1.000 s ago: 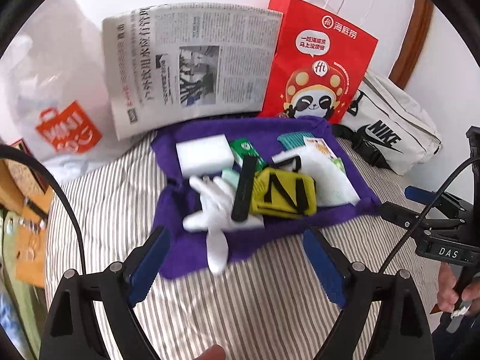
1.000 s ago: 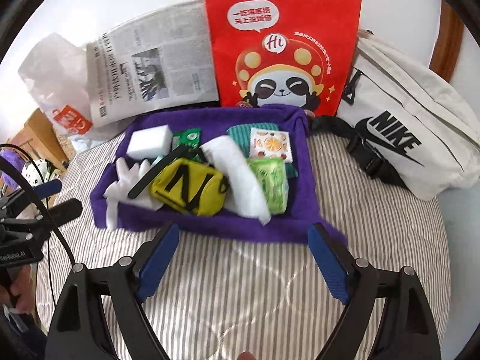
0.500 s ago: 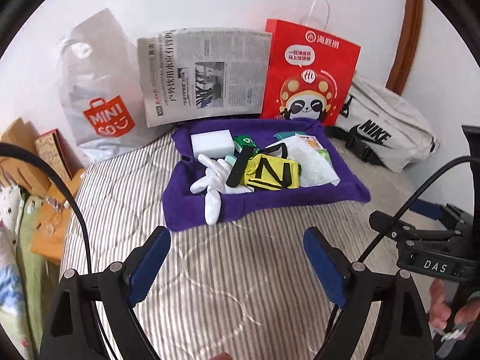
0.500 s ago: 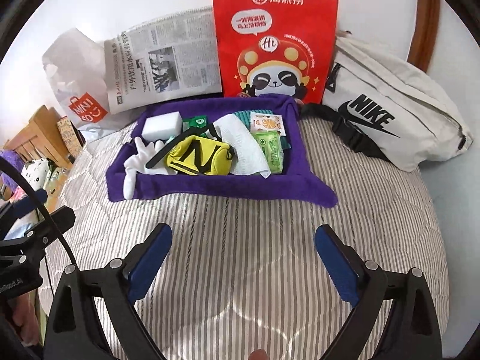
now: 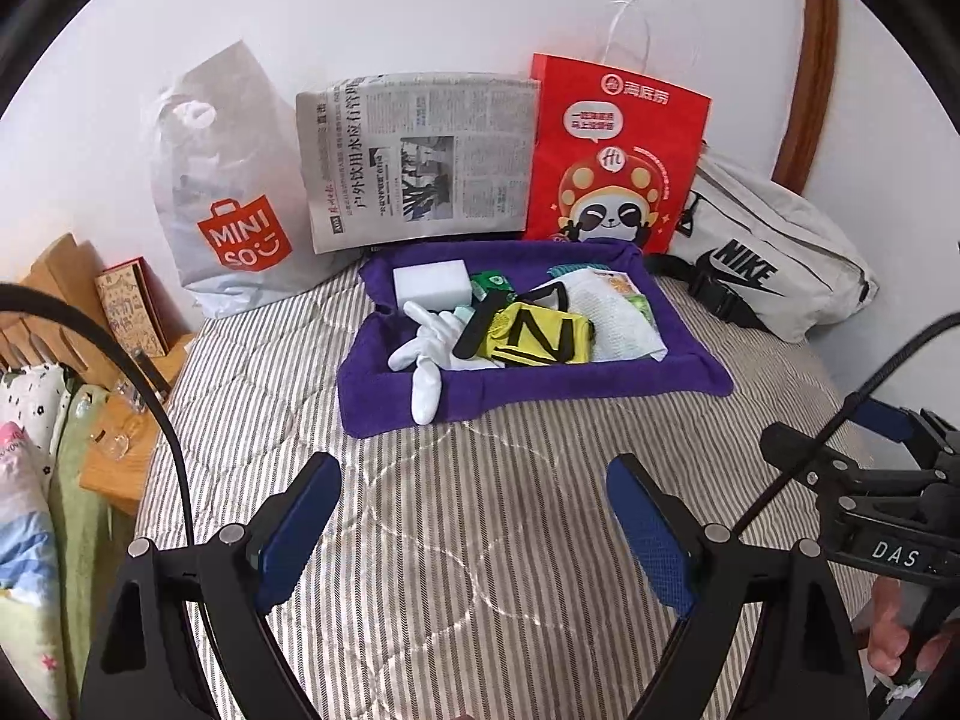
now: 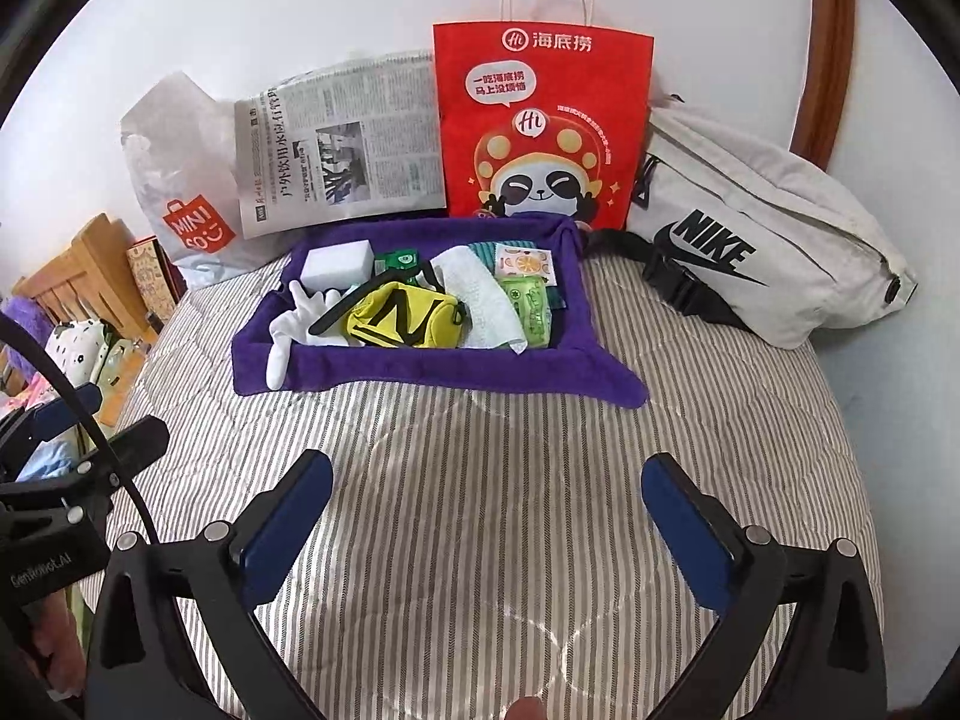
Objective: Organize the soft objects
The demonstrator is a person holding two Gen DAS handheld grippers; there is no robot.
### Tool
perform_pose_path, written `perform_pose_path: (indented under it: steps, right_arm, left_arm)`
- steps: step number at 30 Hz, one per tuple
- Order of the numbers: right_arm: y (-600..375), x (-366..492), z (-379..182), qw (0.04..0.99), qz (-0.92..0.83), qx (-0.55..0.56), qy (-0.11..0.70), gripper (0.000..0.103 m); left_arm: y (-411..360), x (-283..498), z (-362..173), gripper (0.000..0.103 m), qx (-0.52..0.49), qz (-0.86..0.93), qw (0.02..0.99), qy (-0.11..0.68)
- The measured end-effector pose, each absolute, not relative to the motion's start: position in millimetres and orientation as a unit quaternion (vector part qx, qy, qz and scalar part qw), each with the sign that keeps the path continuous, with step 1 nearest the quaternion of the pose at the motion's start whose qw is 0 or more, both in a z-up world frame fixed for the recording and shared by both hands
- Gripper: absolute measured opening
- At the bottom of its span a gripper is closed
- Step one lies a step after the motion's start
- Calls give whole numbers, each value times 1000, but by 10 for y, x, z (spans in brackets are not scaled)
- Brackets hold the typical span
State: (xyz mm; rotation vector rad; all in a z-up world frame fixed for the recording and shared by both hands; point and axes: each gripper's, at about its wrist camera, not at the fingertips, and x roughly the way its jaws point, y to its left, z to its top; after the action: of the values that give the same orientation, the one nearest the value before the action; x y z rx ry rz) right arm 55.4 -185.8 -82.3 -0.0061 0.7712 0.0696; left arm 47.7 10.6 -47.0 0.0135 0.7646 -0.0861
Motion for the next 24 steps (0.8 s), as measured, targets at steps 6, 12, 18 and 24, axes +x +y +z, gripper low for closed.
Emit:
perform_pose_path:
  steps: [6,12,18,24]
  right_arm:
    - [-1876,476,-797,928,32,0,370,102]
    - [-1900,416,-779,930,31,1,367,102]
    - [-1898,402,-783,930,27,-6,367,102]
    - [-1889,389,-776,930,22,-7,367,102]
  left_arm:
    - [38,405,-461,90,12,-45,926,374]
    - [52,376,-457,90,8,-40,926,374]
    - [89,357,-460,90,8,-36,927,374]
    - [118,347,-459,90,7,-31,927,374]
